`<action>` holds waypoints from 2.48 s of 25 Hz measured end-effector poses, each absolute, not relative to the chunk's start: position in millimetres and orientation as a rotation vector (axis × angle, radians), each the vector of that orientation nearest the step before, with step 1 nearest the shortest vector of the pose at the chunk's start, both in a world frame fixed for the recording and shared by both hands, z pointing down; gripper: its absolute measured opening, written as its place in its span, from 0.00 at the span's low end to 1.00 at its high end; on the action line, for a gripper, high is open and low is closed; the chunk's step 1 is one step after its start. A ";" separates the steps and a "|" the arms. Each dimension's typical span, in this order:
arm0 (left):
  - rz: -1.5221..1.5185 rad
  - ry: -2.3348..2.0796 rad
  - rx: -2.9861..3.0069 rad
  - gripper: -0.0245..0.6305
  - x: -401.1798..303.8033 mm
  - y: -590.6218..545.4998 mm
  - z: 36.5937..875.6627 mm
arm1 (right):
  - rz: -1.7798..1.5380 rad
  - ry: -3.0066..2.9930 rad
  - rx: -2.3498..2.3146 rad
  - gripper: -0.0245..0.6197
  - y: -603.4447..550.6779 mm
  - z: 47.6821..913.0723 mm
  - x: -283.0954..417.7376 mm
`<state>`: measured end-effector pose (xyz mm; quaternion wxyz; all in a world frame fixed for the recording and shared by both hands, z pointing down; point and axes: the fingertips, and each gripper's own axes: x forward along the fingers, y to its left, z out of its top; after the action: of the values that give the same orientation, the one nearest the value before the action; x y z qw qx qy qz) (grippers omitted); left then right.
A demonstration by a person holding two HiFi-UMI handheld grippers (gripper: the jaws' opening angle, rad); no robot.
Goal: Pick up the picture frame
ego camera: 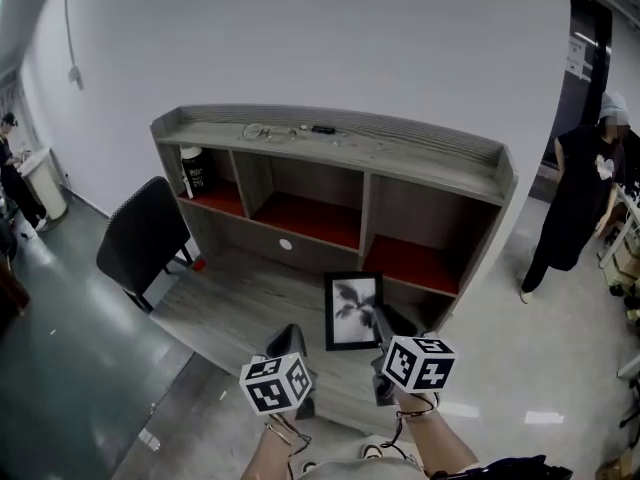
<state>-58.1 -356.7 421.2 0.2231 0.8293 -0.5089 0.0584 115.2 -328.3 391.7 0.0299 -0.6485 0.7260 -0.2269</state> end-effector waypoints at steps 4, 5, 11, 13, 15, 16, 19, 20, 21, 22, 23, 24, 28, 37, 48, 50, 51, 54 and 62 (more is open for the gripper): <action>0.155 -1.401 2.349 0.06 -59.6 -361.9 404.2 | -0.645 2.216 -2.006 0.17 -330.1 376.8 112.7; 0.152 -1.397 2.360 0.06 -61.0 -363.2 401.7 | -0.633 2.210 -2.008 0.17 -330.7 373.8 111.2; 0.169 -1.337 2.420 0.06 -69.3 -367.3 390.9 | -0.584 2.132 -2.041 0.17 -324.9 357.1 105.7; 0.176 -1.294 2.443 0.06 -66.8 -364.2 389.5 | -0.575 2.099 -2.052 0.17 -318.0 353.7 105.4; 0.185 -1.252 2.460 0.06 -62.9 -358.1 391.6 | -0.573 2.071 -2.058 0.17 -310.1 353.0 104.8; 0.190 -1.235 2.463 0.06 -61.8 -354.8 394.0 | -0.575 2.060 -2.060 0.17 -306.3 353.5 103.9; 0.194 -1.202 2.461 0.06 -60.5 -347.5 400.0 | -0.568 2.043 -2.069 0.17 -296.7 353.6 100.6; 0.193 -1.195 2.462 0.06 -60.0 -345.2 400.4 | -0.564 2.039 -2.072 0.17 -293.4 352.9 100.5; 0.190 -1.191 2.464 0.06 -59.5 -342.7 399.7 | -0.559 2.035 -2.076 0.17 -290.1 351.5 101.1; 0.185 -1.190 2.467 0.06 -59.3 -340.4 398.4 | -0.553 2.032 -2.079 0.17 -286.9 349.6 101.9; 0.180 -1.193 2.468 0.06 -59.4 -338.5 396.8 | -0.547 2.032 -2.080 0.17 -284.0 347.4 102.7; 0.172 -1.198 2.467 0.06 -59.8 -336.9 395.1 | -0.541 2.034 -2.079 0.17 -281.3 345.3 103.3; 0.138 -1.232 2.456 0.06 -59.8 -328.7 388.8 | -0.514 2.054 -2.066 0.17 -269.6 339.5 107.3; 0.141 -1.281 2.458 0.06 -30.6 -291.2 380.4 | -0.496 2.096 -2.039 0.17 -237.8 334.9 135.1; 0.181 -1.308 2.484 0.06 -1.7 -276.5 377.9 | -0.475 2.124 -2.021 0.17 -223.8 339.4 158.2; 0.179 -1.311 2.485 0.06 -0.7 -276.5 376.6 | -0.453 2.130 -2.032 0.17 -223.9 337.6 158.3; 0.178 -1.313 2.485 0.06 -0.5 -276.8 375.9 | -0.445 2.131 -2.032 0.17 -224.4 336.2 158.5; 0.179 -1.320 2.483 0.06 -0.8 -277.3 375.9 | -0.438 2.132 -2.022 0.17 -226.0 334.2 159.2; 0.191 -1.325 2.474 0.06 -3.4 -281.7 381.4 | -0.458 2.132 -1.997 0.17 -232.0 339.3 155.9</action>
<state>-3.4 -281.7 381.4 0.1635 0.8677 -0.4646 0.0671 155.9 -232.0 339.3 0.0922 -0.6726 0.7178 -0.1543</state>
